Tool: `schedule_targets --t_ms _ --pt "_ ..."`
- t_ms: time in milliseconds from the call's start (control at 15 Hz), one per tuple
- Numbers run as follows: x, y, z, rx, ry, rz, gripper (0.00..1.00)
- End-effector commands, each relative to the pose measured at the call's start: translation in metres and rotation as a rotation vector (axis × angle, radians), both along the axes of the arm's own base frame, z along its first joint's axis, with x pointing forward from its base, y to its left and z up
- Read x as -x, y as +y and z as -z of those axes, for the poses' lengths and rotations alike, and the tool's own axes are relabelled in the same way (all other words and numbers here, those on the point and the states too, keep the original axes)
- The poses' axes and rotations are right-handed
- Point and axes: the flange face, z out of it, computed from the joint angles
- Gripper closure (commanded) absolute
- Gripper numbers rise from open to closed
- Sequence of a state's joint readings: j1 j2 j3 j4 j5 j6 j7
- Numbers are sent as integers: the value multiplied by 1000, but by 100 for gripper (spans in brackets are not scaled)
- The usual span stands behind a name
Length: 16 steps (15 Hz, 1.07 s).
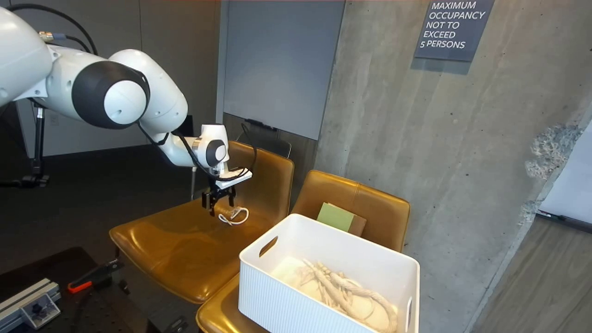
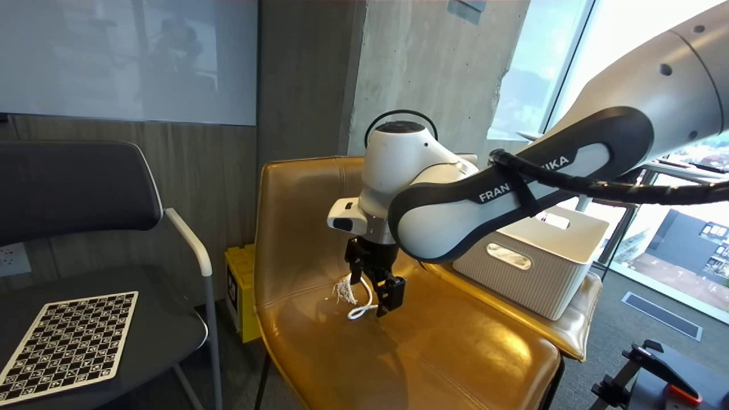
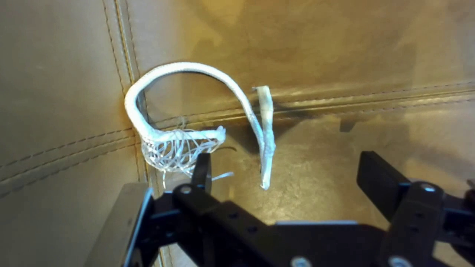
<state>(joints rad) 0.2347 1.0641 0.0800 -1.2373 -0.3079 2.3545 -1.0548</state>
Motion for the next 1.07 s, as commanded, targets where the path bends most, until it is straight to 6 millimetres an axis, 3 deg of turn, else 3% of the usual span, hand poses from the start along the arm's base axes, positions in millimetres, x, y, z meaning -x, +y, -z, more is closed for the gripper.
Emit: schedule_targets --t_ms 0,267,333,400,533,733,1000 --pt "-17 0 21 38 13 9 0" --pt "-22 -4 43 51 40 24 0" --pt "-23 -6 48 53 45 27 7" --pt "-24 -8 51 52 49 30 26" --pt "-26 -10 52 56 51 34 32" --pt "-32 -13 45 60 49 43 55" --pt "-41 -36 31 54 28 67 84"
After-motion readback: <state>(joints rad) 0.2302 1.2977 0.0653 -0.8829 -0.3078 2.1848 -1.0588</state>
